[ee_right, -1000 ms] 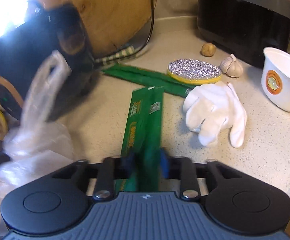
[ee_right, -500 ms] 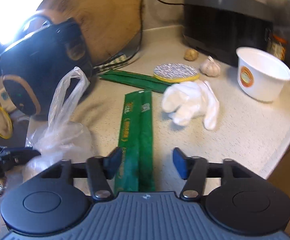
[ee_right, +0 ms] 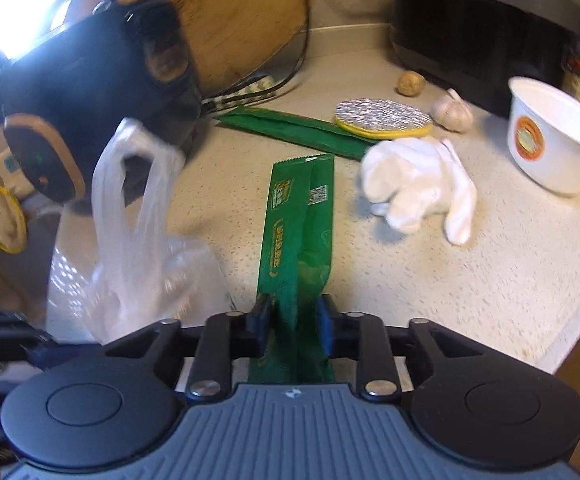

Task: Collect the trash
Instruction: 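Grasp the plastic bag handle with the left tool while the right tool grasps the green packets, then carry bag and green packets to the green bin and open both tools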

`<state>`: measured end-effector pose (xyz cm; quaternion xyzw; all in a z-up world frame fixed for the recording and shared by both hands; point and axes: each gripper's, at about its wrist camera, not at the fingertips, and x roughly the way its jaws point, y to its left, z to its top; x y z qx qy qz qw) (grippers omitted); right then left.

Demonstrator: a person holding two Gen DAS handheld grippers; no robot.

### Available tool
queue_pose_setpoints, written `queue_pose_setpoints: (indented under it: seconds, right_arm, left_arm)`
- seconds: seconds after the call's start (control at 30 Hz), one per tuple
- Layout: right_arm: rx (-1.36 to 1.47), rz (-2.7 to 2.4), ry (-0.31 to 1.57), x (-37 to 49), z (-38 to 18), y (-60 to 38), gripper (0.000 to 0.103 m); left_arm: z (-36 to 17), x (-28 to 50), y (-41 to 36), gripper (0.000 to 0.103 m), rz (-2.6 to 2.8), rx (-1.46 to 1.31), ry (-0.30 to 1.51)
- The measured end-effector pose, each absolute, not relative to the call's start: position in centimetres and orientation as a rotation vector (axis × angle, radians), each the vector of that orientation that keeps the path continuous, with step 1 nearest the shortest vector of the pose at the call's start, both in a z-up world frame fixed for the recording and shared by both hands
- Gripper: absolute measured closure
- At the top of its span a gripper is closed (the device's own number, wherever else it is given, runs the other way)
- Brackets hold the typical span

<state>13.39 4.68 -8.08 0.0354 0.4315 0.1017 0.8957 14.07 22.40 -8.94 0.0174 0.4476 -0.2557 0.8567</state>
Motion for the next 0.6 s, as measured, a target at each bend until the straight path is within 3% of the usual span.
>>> queue_pose_setpoints:
  seconds: [0.3,0.6]
  right_arm:
    - [0.272,0.089,0.842,7.7,-5.5,-3.7,0.084]
    - [0.370,-0.130,0.823,-0.2,-6.1,-11.7,0.084]
  left_arm:
    - [-7.7,14.1,20.5,0.091,-0.572,-0.081,0.875]
    - [-6.1,11.7,9.7,0.092,-0.855,0.006,0.849]
